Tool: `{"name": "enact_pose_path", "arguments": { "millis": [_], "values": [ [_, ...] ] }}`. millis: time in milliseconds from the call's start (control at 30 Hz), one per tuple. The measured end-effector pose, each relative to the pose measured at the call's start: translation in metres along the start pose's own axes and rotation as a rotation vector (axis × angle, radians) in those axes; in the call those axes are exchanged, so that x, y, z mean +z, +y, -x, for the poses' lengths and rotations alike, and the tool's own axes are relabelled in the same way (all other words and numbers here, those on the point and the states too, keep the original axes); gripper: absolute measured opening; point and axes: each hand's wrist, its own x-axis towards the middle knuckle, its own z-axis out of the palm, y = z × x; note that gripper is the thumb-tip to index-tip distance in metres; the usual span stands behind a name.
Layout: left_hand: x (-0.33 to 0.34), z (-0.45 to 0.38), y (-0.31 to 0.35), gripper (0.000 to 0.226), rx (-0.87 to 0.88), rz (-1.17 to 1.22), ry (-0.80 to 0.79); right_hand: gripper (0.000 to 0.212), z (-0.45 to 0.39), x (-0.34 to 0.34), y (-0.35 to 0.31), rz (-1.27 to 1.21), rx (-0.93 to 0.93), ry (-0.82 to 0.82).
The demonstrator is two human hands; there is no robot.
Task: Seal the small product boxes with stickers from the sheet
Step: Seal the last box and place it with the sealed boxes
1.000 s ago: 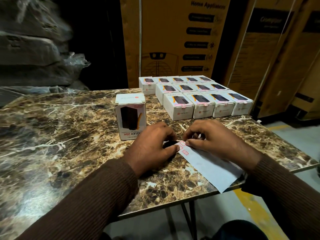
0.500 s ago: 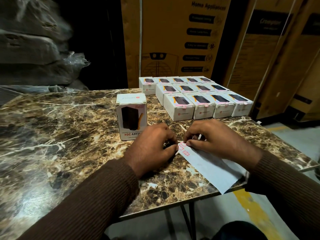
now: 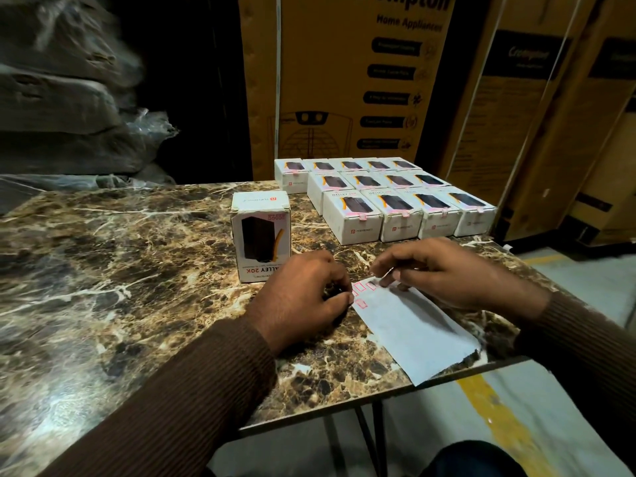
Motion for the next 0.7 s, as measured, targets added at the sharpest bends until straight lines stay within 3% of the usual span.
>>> {"name": "enact_pose_path", "arguments": {
  "millis": [167, 433, 700],
  "values": [
    [0.000, 0.000, -0.001, 0.014, 0.001, 0.007, -0.008, 0.013, -0.013, 0.010, -0.008, 0.122, -0.028, 0.185],
    [0.000, -0.001, -0.004, 0.006, -0.043, 0.087, 0.003, 0.014, -0.027, 0.036, -0.011, 0.133, 0.051, 0.123],
    [0.001, 0.000, -0.006, 0.022, -0.142, 0.210, 0.026, 0.016, -0.016, 0.042, -0.002, -0.005, -0.005, 0.171]
  ]
}}
